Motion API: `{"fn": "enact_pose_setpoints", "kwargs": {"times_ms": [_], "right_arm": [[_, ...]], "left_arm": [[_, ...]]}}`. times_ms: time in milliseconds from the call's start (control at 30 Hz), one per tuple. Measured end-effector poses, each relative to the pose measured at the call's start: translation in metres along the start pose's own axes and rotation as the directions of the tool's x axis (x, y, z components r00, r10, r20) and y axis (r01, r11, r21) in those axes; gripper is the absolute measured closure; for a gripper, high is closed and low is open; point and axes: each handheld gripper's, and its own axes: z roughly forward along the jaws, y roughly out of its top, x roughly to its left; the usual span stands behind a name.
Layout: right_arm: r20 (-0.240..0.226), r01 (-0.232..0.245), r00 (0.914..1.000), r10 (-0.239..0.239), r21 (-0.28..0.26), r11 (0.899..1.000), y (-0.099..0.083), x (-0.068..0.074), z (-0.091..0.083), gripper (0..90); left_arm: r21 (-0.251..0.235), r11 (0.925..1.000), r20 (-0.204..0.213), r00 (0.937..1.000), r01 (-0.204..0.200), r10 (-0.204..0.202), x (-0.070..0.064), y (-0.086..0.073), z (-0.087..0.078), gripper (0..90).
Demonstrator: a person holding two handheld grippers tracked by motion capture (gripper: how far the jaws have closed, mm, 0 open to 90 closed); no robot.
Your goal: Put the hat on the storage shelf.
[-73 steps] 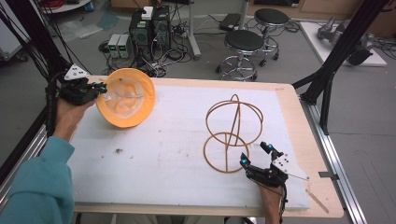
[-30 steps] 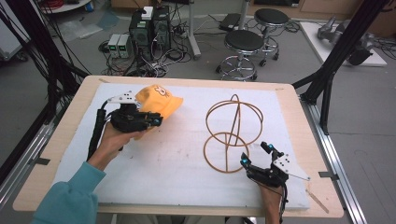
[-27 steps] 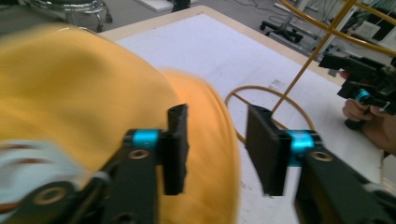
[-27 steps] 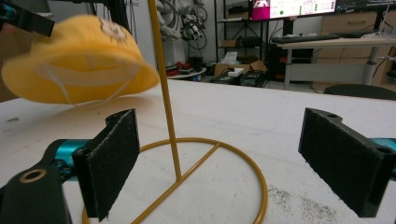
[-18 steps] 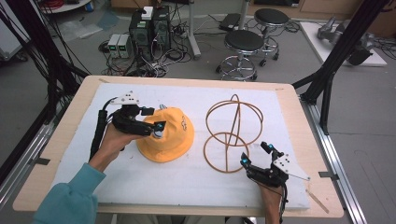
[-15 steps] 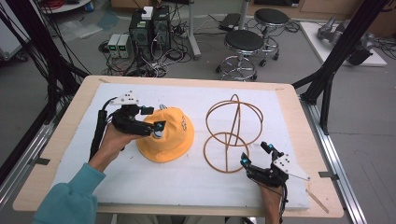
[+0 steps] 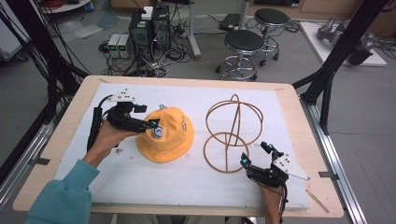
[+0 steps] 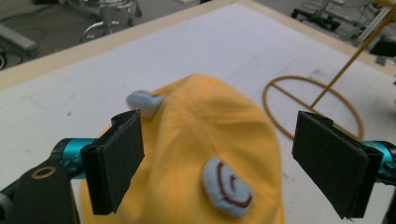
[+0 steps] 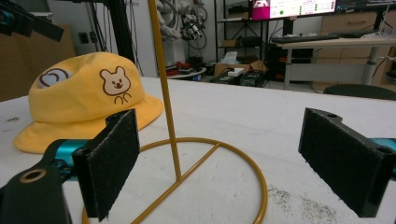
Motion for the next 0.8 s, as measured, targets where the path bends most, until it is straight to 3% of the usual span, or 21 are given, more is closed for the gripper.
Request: {"fn": "enact_pose_setpoints", "kwargs": {"times_ms": [267,567,700,800], "right_arm": [[-0.002,0.002,1.0000,-0.002,-0.002,1.000,0.000,0.000,0.000,11.5],[0.001,0.003,1.0000,-0.003,-0.003,1.000,0.000,0.000,0.000,11.5],[0.001,0.005,1.0000,-0.005,-0.005,1.000,0.000,0.000,0.000,11.4],[0.003,0.002,1.0000,-0.002,-0.005,1.000,0.000,0.000,0.000,11.5]], "left_arm": [[0.080,0.9966,-0.045,0.9989,0.020,-0.017,0.018,-0.008,0.010,17.2],[0.097,0.9950,-0.032,0.9992,0.027,-0.024,0.021,-0.013,0.021,19.4],[0.103,0.9928,-0.043,0.9974,0.062,-0.058,0.023,-0.020,0.028,23.2],[0.112,0.9919,-0.033,0.9979,0.059,-0.056,0.024,-0.025,0.030,39.1]]}}
